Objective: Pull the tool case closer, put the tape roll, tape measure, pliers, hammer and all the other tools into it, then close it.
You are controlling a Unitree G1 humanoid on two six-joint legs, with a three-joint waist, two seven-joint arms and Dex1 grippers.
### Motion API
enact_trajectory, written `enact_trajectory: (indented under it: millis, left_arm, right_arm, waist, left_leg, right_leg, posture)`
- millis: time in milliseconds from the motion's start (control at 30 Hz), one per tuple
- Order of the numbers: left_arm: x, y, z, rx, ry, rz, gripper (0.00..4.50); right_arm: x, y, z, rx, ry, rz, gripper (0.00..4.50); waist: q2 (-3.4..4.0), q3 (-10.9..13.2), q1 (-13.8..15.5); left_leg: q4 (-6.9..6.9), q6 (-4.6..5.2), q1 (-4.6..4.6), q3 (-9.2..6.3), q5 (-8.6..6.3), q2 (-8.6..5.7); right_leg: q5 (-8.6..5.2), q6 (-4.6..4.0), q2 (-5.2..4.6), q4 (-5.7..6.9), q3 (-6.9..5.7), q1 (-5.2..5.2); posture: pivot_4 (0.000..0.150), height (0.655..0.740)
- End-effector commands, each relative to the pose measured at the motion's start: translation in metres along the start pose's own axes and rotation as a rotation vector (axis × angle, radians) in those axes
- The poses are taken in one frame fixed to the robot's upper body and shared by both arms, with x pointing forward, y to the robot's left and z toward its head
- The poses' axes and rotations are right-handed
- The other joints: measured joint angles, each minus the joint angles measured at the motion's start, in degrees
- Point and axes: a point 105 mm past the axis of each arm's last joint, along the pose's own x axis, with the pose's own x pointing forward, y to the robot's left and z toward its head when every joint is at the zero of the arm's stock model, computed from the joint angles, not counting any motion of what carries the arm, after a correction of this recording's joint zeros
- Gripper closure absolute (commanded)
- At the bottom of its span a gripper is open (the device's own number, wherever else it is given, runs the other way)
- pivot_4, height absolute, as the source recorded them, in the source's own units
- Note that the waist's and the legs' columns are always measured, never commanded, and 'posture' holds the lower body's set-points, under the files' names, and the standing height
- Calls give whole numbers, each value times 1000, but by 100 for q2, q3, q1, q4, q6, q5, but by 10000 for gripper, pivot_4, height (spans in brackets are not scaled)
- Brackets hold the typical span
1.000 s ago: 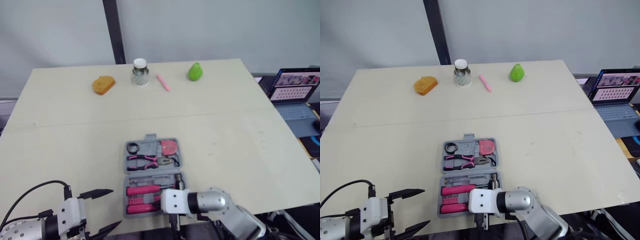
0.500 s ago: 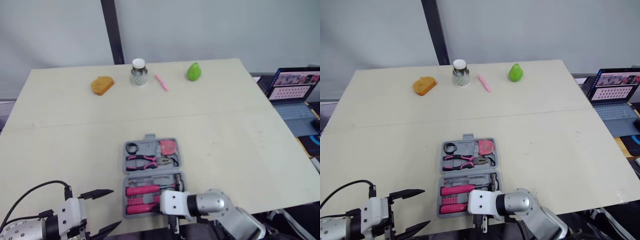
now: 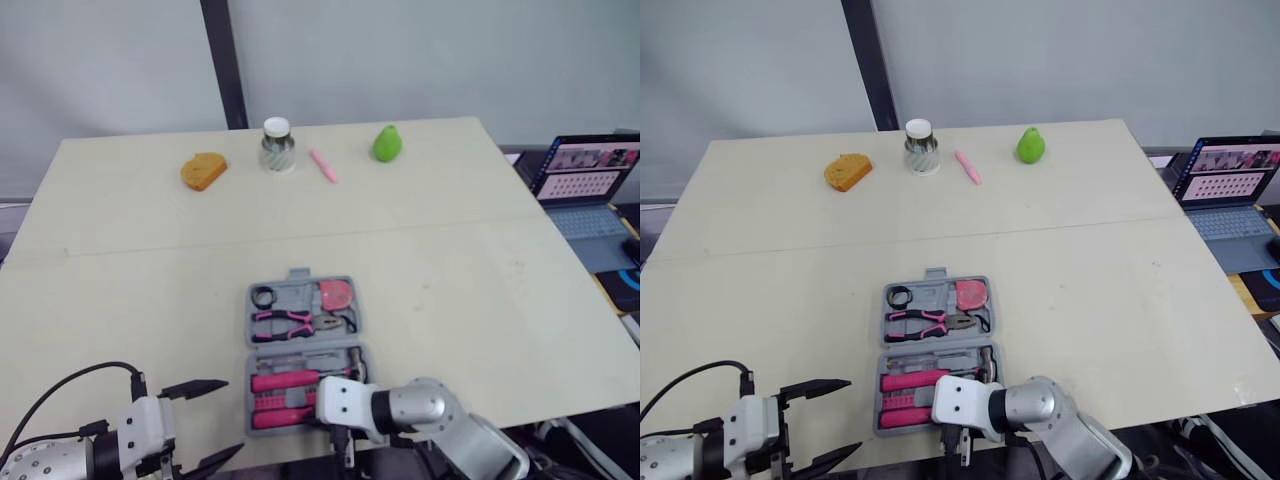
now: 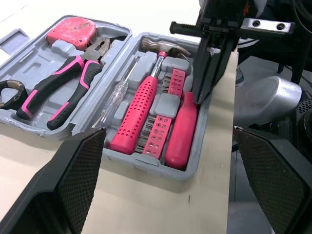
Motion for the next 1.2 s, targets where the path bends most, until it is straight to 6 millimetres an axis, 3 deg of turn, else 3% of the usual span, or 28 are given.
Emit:
enact_trajectory:
  millis: [33,200,333,467,600,767,867,967,1100,1200]
  left_arm:
    - [0,-2,4,10,-9,-10,0]
    - [1,-1,4,11,-13,-11,0]
    - [3,3,3,12,-21,-6,0]
    - [8,21,3,6,-28,25,0]
    - [12,48,-4,-41,0,98,0]
    - [23,83,-20,-146,25,161,0]
    - [37,107,-34,-239,34,234,7443]
    - [55,109,-49,-267,99,223,21921]
    - [74,101,-63,-273,161,176,43372]
    - [84,98,-64,-275,170,160,44733]
  right_arm:
    - [6,5,-22,96,84,3,44508]
    - [5,6,-11,92,33,11,44508]
    - [-7,0,22,58,-119,0,44508]
    - [-43,-31,51,129,-251,-140,44508]
    - [-84,-49,42,207,-253,-276,44508]
    - [-127,-70,4,343,-171,-484,44508]
    - [-143,-81,-27,412,-98,-643,45000]
    - [-147,-86,-55,468,-9,-734,45000]
    - [-127,-91,-61,476,-8,-707,45000]
    - [-113,-96,-61,475,-17,-692,45000]
  waist:
    - [-1,-1,0]
    - [0,0,-2]
    - [4,3,2]
    - [22,17,24]
    - [25,19,110]
    - [34,25,168]
    - [32,25,136]
    - [31,24,123]
    - [31,23,124]
    - [49,13,134]
  left_leg:
    - [0,0,1,0,0,1]
    - [0,-2,2,0,-1,3]
    - [0,-3,-1,0,-2,3]
    - [1,-3,-6,0,-1,3]
    - [1,-1,-6,-3,-3,2]
    - [0,-1,-13,15,-7,-2]
    - [-2,-4,-8,31,-6,-2]
    - [-2,-7,-5,49,2,-3]
    - [-2,-11,0,57,5,-1]
    - [-2,-13,5,59,9,-1]
  right_leg:
    - [-1,-1,0,-1,0,0]
    - [-2,-4,3,0,0,-1]
    - [-2,-5,3,0,0,-2]
    - [-2,-4,3,2,1,-4]
    - [-1,-3,4,11,1,-5]
    - [-1,-2,6,13,-2,-9]
    - [-1,-1,8,17,-2,-9]
    - [0,1,9,22,1,-8]
    - [1,2,10,28,5,-13]
    - [1,2,9,32,10,-12]
  posture:
    - [1500,7400]
    - [1500,7400]
    - [1500,7400]
    - [1500,7400]
    - [1500,7400]
    - [1500,7400]
    - [1500,7400]
    - [1500,7400]
    - [1500,7400]
    - [1500,7400]
